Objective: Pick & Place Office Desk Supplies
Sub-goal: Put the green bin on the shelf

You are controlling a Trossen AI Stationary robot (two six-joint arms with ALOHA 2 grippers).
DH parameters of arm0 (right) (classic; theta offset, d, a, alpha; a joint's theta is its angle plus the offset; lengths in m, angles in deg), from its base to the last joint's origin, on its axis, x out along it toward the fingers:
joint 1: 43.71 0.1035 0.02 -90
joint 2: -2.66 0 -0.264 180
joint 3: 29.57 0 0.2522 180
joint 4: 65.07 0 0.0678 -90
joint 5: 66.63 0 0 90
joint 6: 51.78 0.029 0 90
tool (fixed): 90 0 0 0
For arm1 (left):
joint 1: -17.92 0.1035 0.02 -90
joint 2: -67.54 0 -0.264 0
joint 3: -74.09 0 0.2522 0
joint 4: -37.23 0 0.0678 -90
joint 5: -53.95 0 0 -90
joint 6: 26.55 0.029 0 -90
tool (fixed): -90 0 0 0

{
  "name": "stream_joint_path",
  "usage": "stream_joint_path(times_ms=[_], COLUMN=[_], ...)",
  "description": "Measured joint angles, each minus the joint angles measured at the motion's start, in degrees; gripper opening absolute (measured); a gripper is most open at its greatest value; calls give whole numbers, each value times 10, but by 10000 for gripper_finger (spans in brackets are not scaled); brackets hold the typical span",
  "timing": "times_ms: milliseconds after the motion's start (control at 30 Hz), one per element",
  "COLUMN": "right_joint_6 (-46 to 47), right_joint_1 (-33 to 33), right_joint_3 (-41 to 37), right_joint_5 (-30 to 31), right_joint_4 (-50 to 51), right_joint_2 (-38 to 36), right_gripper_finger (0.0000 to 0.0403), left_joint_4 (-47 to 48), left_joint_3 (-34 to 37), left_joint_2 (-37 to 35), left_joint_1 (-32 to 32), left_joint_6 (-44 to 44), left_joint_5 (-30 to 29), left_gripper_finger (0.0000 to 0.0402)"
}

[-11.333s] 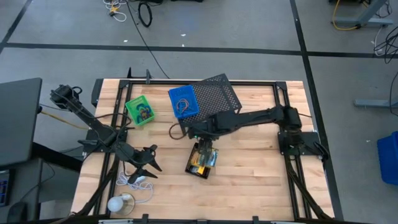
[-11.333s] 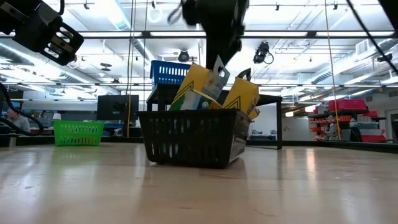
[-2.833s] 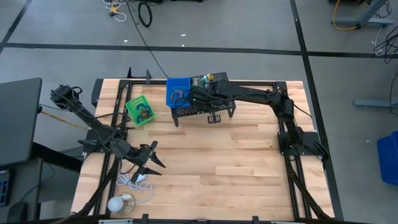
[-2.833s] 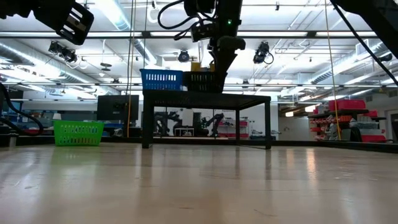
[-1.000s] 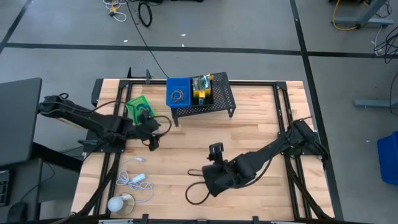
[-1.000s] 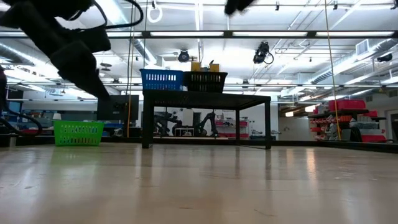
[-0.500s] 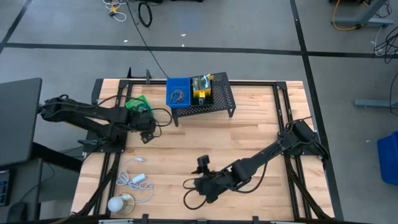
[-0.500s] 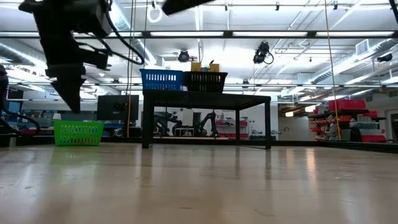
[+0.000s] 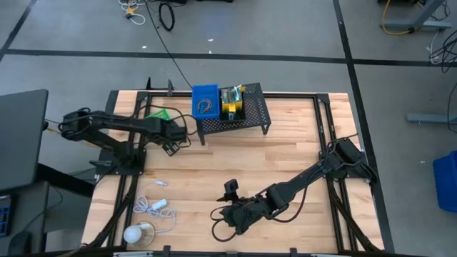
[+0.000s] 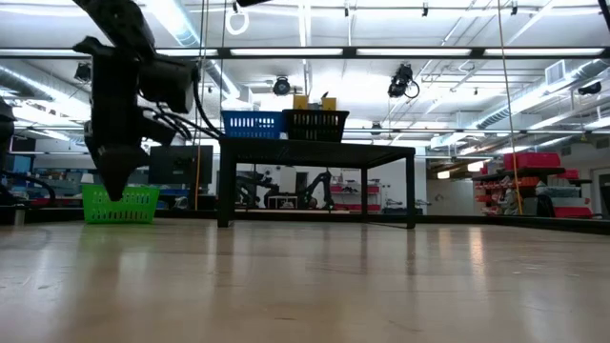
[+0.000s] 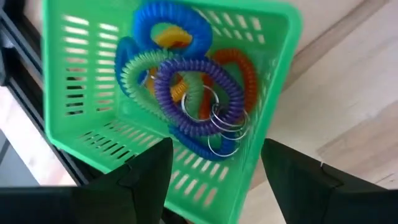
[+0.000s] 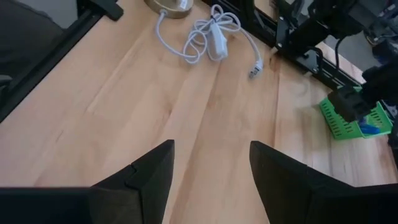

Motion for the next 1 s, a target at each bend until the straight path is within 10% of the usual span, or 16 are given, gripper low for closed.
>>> stream_joint_path(times_ms=[1000], right_joint_6=[27], right_joint_1=[2], right_joint_3=[0], right_joint_5=[-1], right_joint_4=[2], right_joint_2=[0], right_gripper_finger=[217], left_joint_4=[-56], left_joint_3=[0], left_joint_2=[24], left_joint_1=[10], left_joint_6=[52], left_joint_5=[73], left_gripper_finger=[11])
